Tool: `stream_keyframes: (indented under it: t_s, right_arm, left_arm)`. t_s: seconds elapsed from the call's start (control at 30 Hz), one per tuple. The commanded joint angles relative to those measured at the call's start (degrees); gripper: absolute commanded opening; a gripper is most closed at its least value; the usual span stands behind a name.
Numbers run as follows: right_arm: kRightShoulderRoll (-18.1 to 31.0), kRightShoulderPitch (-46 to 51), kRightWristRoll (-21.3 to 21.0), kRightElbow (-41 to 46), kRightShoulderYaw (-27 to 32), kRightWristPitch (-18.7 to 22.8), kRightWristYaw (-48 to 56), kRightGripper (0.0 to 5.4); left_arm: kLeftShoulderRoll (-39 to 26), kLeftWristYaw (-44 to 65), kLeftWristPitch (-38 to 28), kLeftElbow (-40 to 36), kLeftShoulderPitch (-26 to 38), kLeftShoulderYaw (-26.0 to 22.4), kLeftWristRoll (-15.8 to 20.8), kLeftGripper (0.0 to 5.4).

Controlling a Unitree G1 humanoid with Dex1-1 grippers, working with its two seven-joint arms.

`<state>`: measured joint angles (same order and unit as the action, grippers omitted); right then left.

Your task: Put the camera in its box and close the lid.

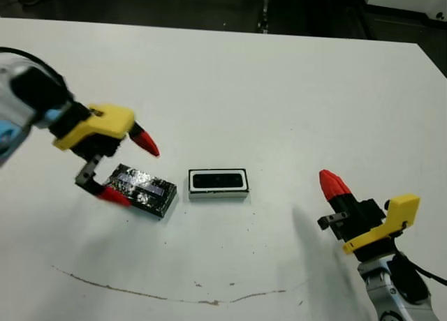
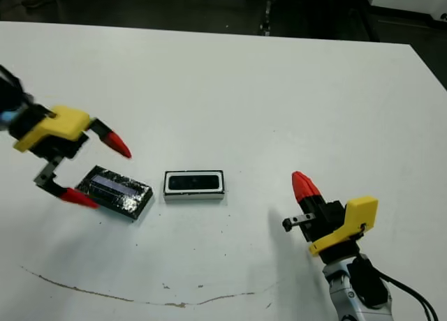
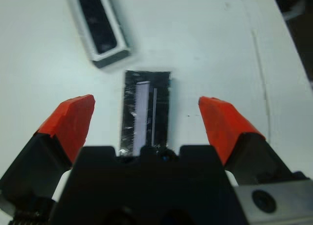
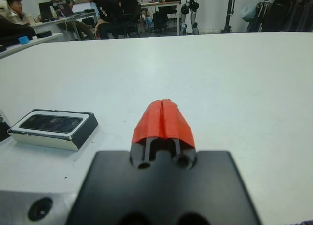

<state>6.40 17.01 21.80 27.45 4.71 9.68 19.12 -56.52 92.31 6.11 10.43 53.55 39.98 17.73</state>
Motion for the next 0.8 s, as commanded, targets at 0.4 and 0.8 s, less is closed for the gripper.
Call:
stream_keyframes:
  t_s: [0.4, 0.8]
  right_arm:
    - [0.3, 1.0, 0.4, -0.8, 0.1, 0.0, -1.0, 0.02]
    - [0.3, 1.2, -0.9, -1.4, -0.4, -1.2, -0.8, 0.02]
  left_arm:
    - [6.2, 0.2, -7.8, 10.2, -0.8, 2.6, -5.6, 5.4]
    - [9.2, 0.2, -11.8, 12.9, -1.3, 0.1, -11.3, 5.4]
